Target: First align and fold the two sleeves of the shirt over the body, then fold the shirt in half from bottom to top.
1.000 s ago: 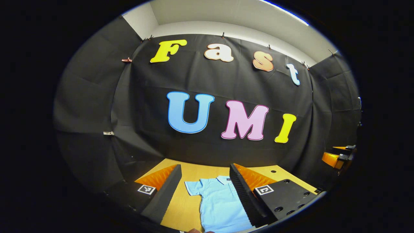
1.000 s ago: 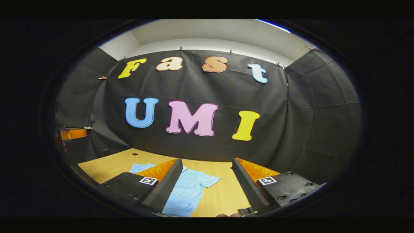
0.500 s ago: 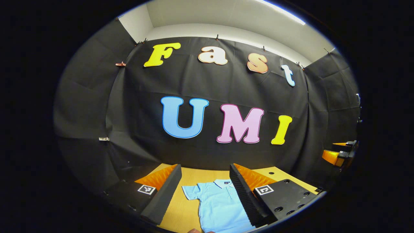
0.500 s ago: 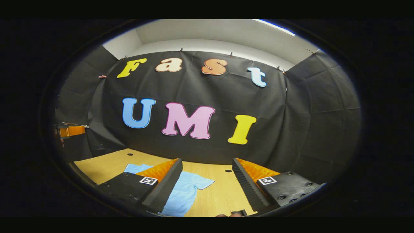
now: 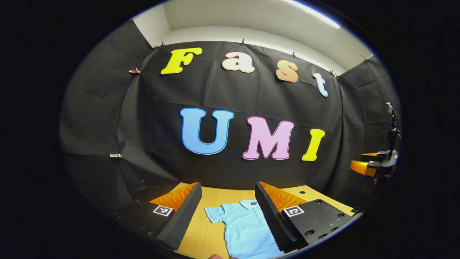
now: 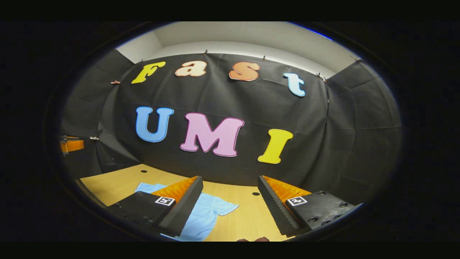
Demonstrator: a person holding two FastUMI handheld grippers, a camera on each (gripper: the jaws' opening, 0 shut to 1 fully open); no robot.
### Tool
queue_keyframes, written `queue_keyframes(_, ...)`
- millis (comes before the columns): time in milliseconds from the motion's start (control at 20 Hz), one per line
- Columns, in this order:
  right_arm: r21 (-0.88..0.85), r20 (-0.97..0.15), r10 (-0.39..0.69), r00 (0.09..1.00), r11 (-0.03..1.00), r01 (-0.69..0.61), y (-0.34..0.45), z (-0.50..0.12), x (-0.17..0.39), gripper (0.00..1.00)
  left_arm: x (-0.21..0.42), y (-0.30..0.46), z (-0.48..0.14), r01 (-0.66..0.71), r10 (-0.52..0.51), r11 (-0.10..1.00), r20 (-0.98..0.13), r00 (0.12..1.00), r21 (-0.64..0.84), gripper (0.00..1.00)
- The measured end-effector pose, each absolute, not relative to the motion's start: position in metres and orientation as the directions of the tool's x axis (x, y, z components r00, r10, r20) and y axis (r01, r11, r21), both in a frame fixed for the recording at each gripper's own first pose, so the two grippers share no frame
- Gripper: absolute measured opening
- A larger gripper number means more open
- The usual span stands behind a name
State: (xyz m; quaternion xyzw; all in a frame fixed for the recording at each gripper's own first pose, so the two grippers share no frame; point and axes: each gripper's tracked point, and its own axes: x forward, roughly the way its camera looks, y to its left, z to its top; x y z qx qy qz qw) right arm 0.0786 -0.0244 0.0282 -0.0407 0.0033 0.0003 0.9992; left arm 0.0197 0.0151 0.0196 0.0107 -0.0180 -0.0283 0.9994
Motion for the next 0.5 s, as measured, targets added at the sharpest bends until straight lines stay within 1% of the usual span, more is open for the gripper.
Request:
queue_keyframes(100,-0.095,-0.053,0.024,0.998,0.995,-0.029,-0.029,0.011,0.112,0.95,0.024,0.023,0.012,0.031,-0.032,0.999,0.018,0.999,0.014,0.95)
queue_keyframes(150,-0.093,-0.093,0.032,0.995,0.995,-0.041,-0.032,-0.005,0.131,0.97,0.027,0.026,0.01,0.017,-0.017,1.0,0.009,1.0,0.007,0.95)
queue_keyframes(300,-0.065,-0.208,0.042,0.977,0.996,-0.056,-0.041,-0.061,0.187,0.97,0.042,0.028,-0.003,-0.023,0.023,1.0,-0.028,0.999,0.004,0.95)
queue_keyframes(400,-0.023,-0.29,0.082,0.954,0.995,-0.092,-0.039,-0.108,0.227,0.97,0.057,0.029,-0.008,-0.057,0.058,0.998,-0.049,0.997,0.024,0.96)
queue_keyframes(450,-0.011,-0.357,0.1,0.929,0.994,-0.111,-0.041,-0.144,0.25,0.97,0.067,0.03,-0.011,-0.075,0.077,0.997,-0.062,0.995,0.029,0.96)
queue_keyframes(500,-0.001,-0.401,0.12,0.908,0.991,-0.132,-0.041,-0.172,0.267,0.97,0.077,0.028,-0.014,-0.089,0.091,0.996,-0.079,0.993,0.024,0.96)
